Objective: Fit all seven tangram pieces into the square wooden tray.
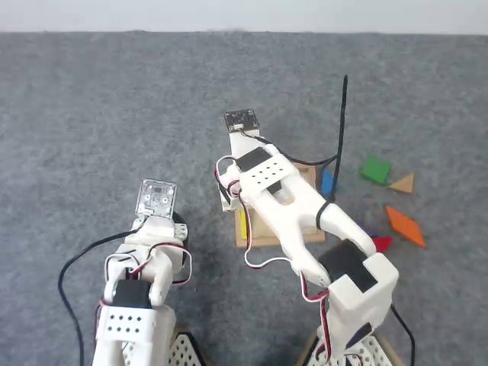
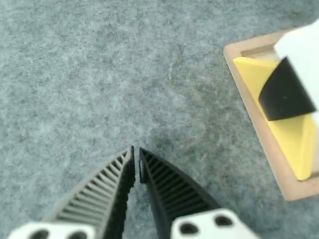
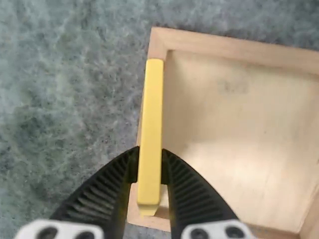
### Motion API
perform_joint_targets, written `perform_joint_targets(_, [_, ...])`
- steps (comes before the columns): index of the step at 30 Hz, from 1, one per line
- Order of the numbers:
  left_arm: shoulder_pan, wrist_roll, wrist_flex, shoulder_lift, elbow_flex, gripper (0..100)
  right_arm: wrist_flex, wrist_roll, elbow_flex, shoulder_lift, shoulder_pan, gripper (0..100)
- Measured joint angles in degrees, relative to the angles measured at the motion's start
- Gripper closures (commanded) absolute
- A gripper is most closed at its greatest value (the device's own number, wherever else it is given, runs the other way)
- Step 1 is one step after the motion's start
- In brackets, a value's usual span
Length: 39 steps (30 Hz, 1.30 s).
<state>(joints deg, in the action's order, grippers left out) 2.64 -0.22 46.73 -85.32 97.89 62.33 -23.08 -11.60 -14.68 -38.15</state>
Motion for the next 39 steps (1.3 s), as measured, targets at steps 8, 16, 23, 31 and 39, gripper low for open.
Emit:
perform_joint_targets(8, [0.0, 0.0, 0.0, 0.0, 0.0, 99, 0.0, 0.0, 0.0, 0.0, 0.0, 99.1])
perform_joint_targets(16, [0.0, 0.0, 0.0, 0.0, 0.0, 99, 0.0, -3.6, 0.0, -0.26, 3.16, 99.1])
perform_joint_targets(23, [0.0, 0.0, 0.0, 0.0, 0.0, 99, 0.0, -4.13, -0.26, -0.7, 3.69, 99.1])
perform_joint_targets(31, [0.0, 0.0, 0.0, 0.0, 0.0, 99, 0.0, -4.13, -0.26, -0.7, 1.93, 98.7])
perform_joint_targets(39, [0.0, 0.0, 0.0, 0.0, 0.0, 99, 0.0, -0.26, -0.26, -0.7, 1.93, 84.7])
